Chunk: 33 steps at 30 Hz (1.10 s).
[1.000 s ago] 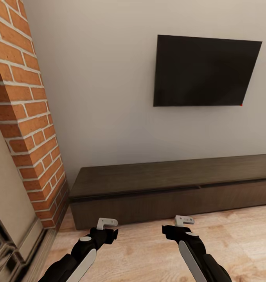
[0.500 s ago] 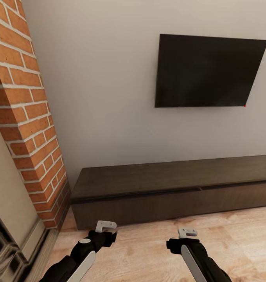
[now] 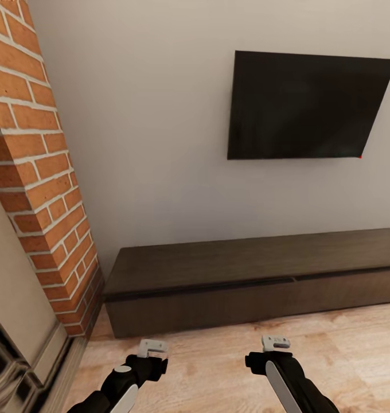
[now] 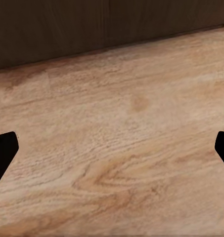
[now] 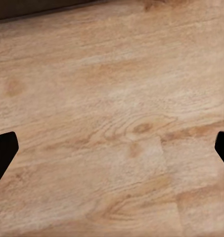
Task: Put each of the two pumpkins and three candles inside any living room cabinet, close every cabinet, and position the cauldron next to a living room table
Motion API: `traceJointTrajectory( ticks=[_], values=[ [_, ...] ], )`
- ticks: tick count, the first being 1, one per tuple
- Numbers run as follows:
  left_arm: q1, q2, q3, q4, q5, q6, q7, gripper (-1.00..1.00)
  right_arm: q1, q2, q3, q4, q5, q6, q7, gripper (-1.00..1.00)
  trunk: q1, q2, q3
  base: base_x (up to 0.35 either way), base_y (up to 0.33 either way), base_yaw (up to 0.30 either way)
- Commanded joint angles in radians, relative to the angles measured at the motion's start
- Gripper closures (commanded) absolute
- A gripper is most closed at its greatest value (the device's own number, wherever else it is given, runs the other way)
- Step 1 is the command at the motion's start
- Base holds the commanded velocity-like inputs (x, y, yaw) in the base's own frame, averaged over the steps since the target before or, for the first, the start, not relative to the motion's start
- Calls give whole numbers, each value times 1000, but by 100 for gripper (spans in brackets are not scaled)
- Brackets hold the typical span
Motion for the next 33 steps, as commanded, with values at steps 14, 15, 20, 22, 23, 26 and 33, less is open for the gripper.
traceJointTrajectory(
  ticks=[14, 15, 20, 22, 23, 26, 33],
  values=[
    [2, 0, -4, 35, 10, 3, 5, -100, 0, -3, -1, 0, -8, -7, -13, -100, -54, 98, 42, 0, 0, 0],
    [2, 1, -3, 39, 10, 4, 2, -100, 0, -3, 0, 0, -8, -8, -13, -100, -58, 105, 46, 0, 0, 0],
    [2, 1, -2, 83, 11, 2, 1, -100, 0, -2, 1, 1, -8, -10, -13, -100, -77, 140, 61, 0, 0, 0],
    [2, 1, -1, 111, 11, 0, 1, -100, 0, -1, 2, 1, -7, -11, -14, -100, -85, 154, 67, 0, 0, 0],
    [2, 1, -1, 130, 10, -1, 1, -100, 0, 0, 2, 2, -7, -11, -14, -100, -88, 161, 71, 0, 0, 0],
    [2, 0, -1, 189, 10, -4, -6, -100, 0, 0, 3, 2, -9, -12, -14, -100, -100, 182, 80, 0, 0, 0],
    [2, 0, -2, 211, 10, -8, -13, -100, 0, -2, 3, 6, -9, -12, -14, -100, -127, 231, 102, 0, 0, 0]
  ],
)
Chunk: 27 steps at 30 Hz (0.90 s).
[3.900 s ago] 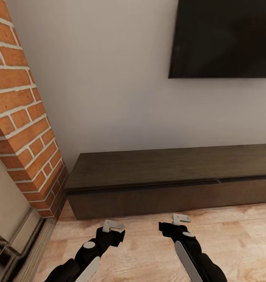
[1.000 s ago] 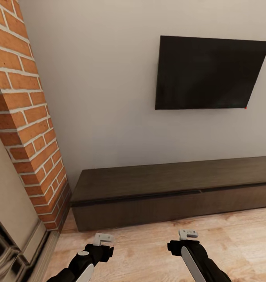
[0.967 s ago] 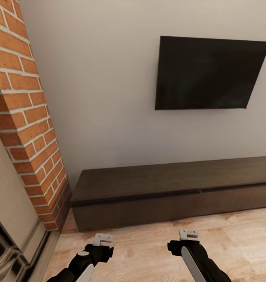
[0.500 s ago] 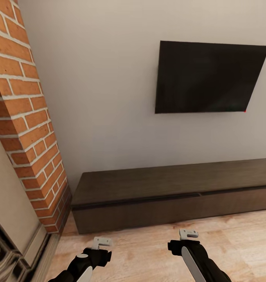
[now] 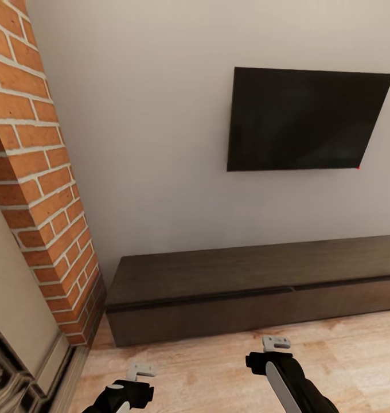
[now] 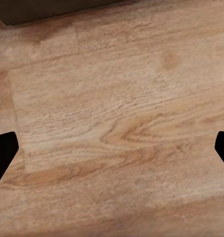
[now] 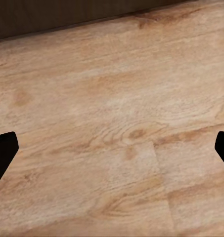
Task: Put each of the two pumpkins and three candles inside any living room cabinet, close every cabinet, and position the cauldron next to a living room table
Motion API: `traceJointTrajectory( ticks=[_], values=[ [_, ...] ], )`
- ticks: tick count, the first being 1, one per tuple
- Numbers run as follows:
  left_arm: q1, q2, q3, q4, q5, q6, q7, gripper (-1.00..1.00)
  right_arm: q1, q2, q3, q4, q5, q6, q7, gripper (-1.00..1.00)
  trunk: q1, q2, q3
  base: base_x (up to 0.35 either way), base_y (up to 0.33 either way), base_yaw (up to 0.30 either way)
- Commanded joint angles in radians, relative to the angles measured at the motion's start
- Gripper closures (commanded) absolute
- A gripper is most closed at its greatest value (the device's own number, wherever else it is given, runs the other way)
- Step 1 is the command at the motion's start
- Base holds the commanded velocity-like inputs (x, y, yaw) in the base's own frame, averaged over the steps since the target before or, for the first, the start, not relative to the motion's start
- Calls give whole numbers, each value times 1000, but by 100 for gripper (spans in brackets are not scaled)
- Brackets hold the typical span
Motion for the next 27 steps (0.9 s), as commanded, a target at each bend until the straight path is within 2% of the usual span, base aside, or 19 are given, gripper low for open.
traceJointTrajectory(
  ticks=[1, 12, 20, 27],
  values=[
    [-1, 1, -6, -1, 11, 1, 10, -100, -1, -1, 3, 2, -11, 2, -10, -100, -4, 7, 2, 0, 0, 0],
    [-1, 0, -9, 8, 10, -3, 10, -100, -1, -2, 4, 54, -10, -41, -8, -100, -46, 84, 37, 0, 0, 0],
    [-1, -1, -10, 109, 8, -31, 8, -100, 3, -2, 5, 65, -11, -48, -8, -100, -77, 140, 62, 0, 0, 0],
    [-1, -1, -10, 127, 7, -40, 8, -100, 6, -3, 4, 119, -10, -79, -7, -100, -104, 189, 84, 0, 0, 0]
  ],
)
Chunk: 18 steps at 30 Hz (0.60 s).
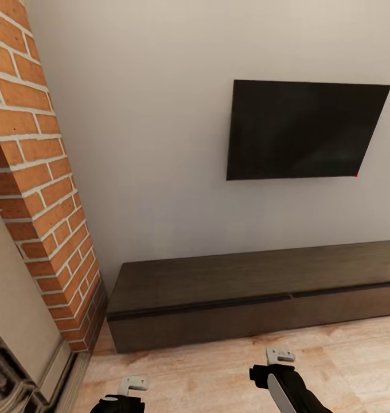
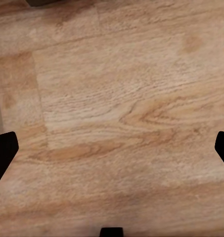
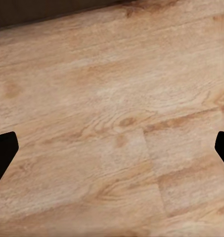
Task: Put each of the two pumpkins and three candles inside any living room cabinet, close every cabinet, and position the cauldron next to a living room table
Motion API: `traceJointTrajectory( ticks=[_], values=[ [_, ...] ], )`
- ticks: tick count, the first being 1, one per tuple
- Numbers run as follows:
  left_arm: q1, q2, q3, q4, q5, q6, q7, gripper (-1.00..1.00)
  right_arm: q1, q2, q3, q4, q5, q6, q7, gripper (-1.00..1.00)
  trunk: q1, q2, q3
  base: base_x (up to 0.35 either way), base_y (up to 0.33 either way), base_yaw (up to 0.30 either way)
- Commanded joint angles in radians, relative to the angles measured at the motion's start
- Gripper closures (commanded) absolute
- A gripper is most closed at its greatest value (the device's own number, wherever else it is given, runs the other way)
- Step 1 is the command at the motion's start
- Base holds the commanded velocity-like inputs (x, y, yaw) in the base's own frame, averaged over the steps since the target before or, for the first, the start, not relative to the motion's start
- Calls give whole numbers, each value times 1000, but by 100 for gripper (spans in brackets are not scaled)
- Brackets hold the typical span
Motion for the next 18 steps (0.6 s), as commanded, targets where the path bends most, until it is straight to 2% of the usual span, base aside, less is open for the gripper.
traceJointTrajectory(
  ticks=[1, 10, 15, 18],
  values=[
    [-1, 2, -6, -2, 11, 1, 10, -100, -1, -1, 4, 5, -11, -4, -10, -100, -4, 7, 2, 0, 0, 0],
    [-1, 1, -6, 2, 10, -15, 10, -100, 0, -4, 5, 85, -9, -27, -10, -100, -39, 70, 30, 0, 0, 0],
    [-1, -5, -7, 63, 9, -52, 9, -100, 1, -6, 6, 120, -9, -57, -9, -100, -58, 105, 46, 0, 0, 0],
    [-1, -21, -8, 153, 8, -112, -10, -100, 1, -5, 6, 168, -9, -101, -7, -100, -69, 126, 55, 0, 0, 0]
  ],
)
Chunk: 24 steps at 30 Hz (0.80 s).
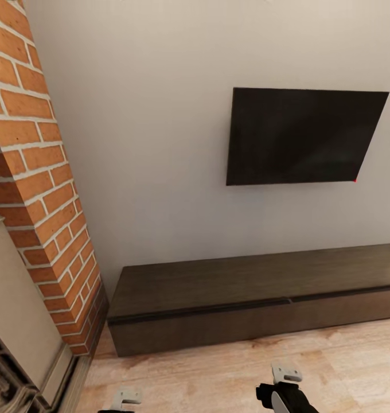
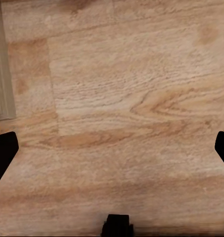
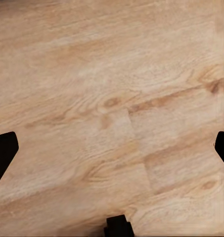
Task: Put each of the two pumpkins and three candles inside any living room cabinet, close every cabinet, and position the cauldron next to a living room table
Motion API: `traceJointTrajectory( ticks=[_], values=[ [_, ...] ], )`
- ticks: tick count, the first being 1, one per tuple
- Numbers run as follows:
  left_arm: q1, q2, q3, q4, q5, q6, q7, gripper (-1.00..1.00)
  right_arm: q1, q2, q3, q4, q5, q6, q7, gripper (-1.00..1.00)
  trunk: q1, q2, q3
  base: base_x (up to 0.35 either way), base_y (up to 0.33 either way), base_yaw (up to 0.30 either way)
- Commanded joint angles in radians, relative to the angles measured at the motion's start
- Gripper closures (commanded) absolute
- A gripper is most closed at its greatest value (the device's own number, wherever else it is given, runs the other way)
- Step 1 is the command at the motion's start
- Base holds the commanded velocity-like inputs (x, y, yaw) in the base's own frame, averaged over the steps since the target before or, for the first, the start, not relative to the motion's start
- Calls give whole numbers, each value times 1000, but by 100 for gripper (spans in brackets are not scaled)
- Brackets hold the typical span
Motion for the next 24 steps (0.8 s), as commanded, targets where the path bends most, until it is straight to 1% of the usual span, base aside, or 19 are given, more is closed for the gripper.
traceJointTrajectory(
  ticks=[1, 2, 5, 6, 8, 9, 11, 12, 13, 15, 16, 21, 24],
  values=[
    [-1, -2, -9, 16, 9, -8, 4, -100, -1, -1, 6, 9, -10, -5, -9, -100, -4, 7, 2, 0, 0, 0],
    [-1, -9, -9, 49, 9, -26, -7, -100, -1, -1, 8, 31, -10, -19, -9, -100, -8, 14, 5, 0, 0, 0],
    [-1, -19, -9, 95, 9, -58, -20, -100, -1, 0, 10, 69, -10, -47, -8, -100, -19, 35, 15, 0, 0, 0],
    [-1, -23, -9, 122, 9, -81, -26, -100, -1, 1, 11, 99, -10, -71, -8, -100, -23, 42, 18, 0, 0, 0],
    [-1, -28, -9, 149, 9, -105, -29, -100, -1, 2, 16, 133, -10, -101, -7, -100, -31, 56, 24, 0, 0, 0],
    [-1, -33, -9, 176, 8, -128, -31, -100, -1, 3, 24, 170, -11, -135, -7, -100, -35, 63, 27, 0, 0, 0],
    [-1, -38, -9, 204, 8, -151, -34, -100, -1, 4, 30, 211, -11, -172, -7, -100, -42, 77, 34, 0, 0, 0],
    [-1, -43, -9, 231, 8, -173, -39, -100, -1, 5, 34, 253, -12, -212, -7, -100, -46, 84, 37, 0, 0, 0],
    [-1, -47, -10, 260, 8, -195, -47, -100, -1, 7, 37, 296, -12, -250, -7, -100, -50, 91, 40, 0, 0, 0],
    [-1, -51, -10, 290, 8, -216, -59, -100, -1, 9, 38, 340, -12, -286, -7, -100, -58, 105, 46, 0, 0, 0],
    [-1, -54, -10, 317, 8, -236, -71, -100, -1, 10, 39, 383, -12, -320, -6, -100, -62, 112, 49, 0, 0, 0],
    [0, -58, -10, 372, 7, -281, -105, -100, -1, 13, 40, 483, -13, -384, -6, -100, -81, 147, 65, 0, 0, 0],
    [2, -58, -10, 386, 7, -293, -122, -100, -1, 14, 40, 513, -15, -400, -6, -100, -92, 168, 74, 0, 0, 0]
  ],
)
